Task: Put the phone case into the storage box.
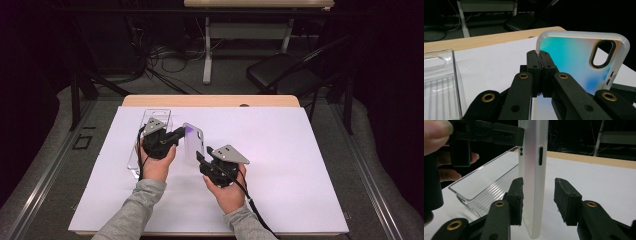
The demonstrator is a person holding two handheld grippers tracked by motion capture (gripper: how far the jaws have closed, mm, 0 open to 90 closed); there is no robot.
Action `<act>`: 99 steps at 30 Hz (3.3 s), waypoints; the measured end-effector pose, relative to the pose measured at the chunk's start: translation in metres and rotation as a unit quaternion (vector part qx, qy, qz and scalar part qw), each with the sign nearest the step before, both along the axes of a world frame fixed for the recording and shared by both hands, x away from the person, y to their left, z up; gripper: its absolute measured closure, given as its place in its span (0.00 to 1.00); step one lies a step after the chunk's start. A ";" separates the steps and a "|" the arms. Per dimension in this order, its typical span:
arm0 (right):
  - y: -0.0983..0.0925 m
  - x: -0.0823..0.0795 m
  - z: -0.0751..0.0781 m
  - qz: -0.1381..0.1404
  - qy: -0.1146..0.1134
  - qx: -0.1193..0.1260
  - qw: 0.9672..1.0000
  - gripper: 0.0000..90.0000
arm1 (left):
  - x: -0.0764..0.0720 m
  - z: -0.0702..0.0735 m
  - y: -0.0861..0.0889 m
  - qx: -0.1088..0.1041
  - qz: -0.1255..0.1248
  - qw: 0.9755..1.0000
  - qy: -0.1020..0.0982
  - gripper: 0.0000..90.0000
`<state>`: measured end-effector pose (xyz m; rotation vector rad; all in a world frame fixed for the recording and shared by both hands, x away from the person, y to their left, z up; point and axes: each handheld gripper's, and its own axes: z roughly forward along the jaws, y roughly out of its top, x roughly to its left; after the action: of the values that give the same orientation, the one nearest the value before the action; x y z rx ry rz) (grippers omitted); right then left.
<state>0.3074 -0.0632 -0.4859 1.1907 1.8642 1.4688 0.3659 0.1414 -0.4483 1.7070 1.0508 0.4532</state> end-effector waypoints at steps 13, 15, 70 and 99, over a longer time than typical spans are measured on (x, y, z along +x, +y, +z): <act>-0.007 -0.001 0.006 -0.002 -0.008 -0.010 1.000 0.56 | 0.010 0.018 0.007 0.004 0.021 1.000 -0.013 0.99; -0.009 0.000 0.007 0.002 -0.005 -0.013 1.000 0.56 | 0.012 0.022 0.009 0.004 0.027 0.999 -0.015 0.99; -0.065 -0.006 0.013 -0.004 -0.009 -0.053 0.999 0.00 | 0.074 0.060 0.086 0.000 0.194 0.981 -0.030 0.99; -0.081 -0.005 0.009 -0.012 0.000 -0.045 0.999 0.00 | 0.109 0.036 0.093 0.021 0.236 0.971 -0.041 0.99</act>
<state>0.3027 -0.1441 -0.4765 1.1664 1.8890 1.3568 0.4745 0.2346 -0.4125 1.4513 1.3978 0.8456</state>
